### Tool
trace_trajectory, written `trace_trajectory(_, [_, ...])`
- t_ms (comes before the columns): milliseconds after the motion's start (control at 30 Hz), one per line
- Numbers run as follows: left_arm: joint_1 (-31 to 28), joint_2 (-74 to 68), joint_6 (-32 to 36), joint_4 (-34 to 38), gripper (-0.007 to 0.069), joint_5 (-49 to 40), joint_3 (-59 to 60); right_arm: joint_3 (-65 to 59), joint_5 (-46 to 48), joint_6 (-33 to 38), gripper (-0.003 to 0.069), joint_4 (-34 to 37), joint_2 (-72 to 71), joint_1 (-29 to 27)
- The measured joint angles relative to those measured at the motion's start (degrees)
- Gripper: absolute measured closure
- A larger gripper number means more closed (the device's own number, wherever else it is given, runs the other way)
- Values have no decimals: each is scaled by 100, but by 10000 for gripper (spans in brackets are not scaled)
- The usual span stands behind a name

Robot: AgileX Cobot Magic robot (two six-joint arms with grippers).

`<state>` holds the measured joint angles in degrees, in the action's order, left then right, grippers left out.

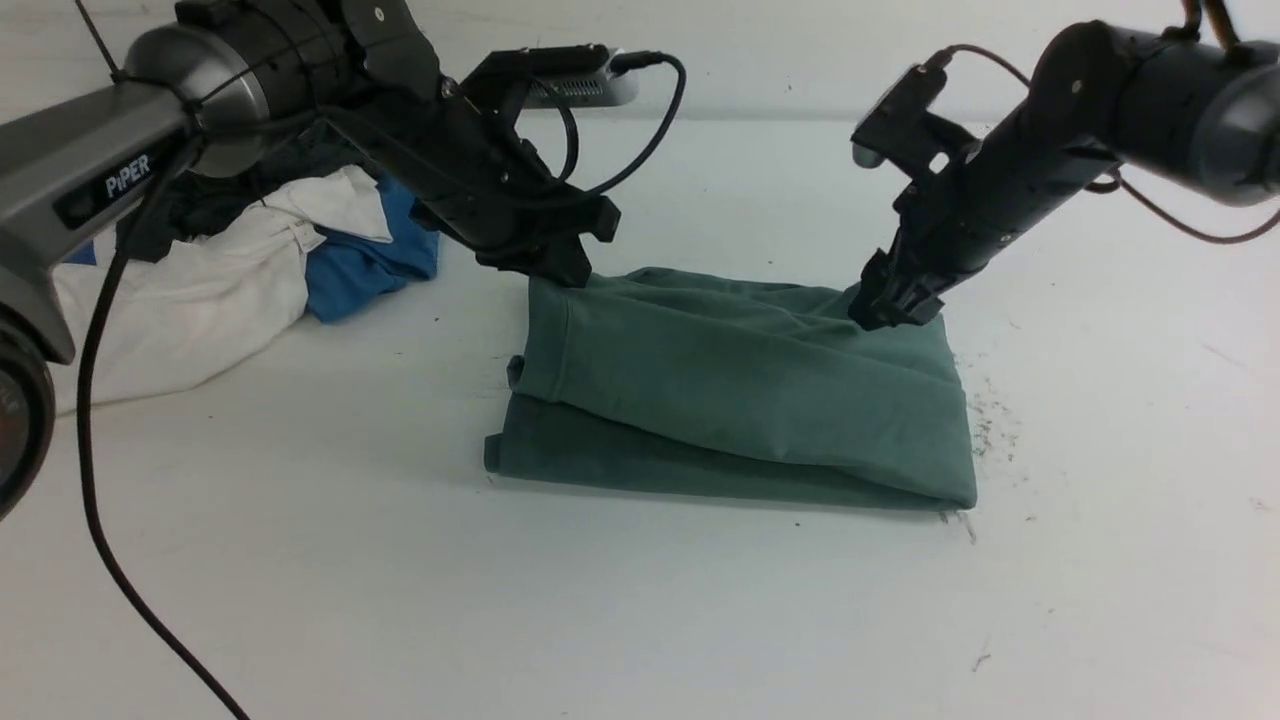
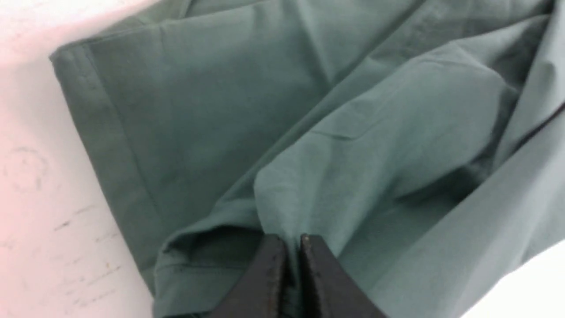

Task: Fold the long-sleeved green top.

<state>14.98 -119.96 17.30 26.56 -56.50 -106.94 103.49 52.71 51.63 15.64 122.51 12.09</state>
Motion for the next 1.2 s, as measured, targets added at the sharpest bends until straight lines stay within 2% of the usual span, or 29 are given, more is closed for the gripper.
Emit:
trace_trajectory(133, [0, -10, 0, -180, 608, -124, 0, 0, 50, 156, 223, 12, 102, 98])
trace_trajectory(267, [0, -10, 0, -272, 608, -165, 0, 0, 425, 353, 280, 31, 120, 149])
trace_trajectory(533, [5, -10, 0, -285, 608, -244, 0, 0, 279, 760, 376, 297, 318, 160])
trace_trajectory(600, [5, -10, 0, -285, 608, -255, 0, 0, 266, 1014, 477, 395, 426, 160])
trace_trajectory(633, [5, -10, 0, -285, 608, -262, 0, 0, 266, 1055, 487, 403, 430, 160])
trace_trajectory(667, [5, -10, 0, -285, 608, -292, 0, 0, 244, 1169, 575, 449, 447, 160])
trace_trajectory(700, [5, -10, 0, -285, 608, -292, 0, 0, 236, 1178, 585, 456, 447, 160])
trace_trajectory(767, [5, -10, 0, -298, 608, -352, 0, 34, 147, 1197, 652, 456, 447, 160])
trace_trajectory(1100, [10, -10, -54, -695, 608, -493, 0, 586, 207, 1018, 673, 418, 454, 160])
trace_trajectory(1200, [10, -10, -60, -939, 608, -498, 0, 641, 515, 1018, 673, 465, 454, 160])
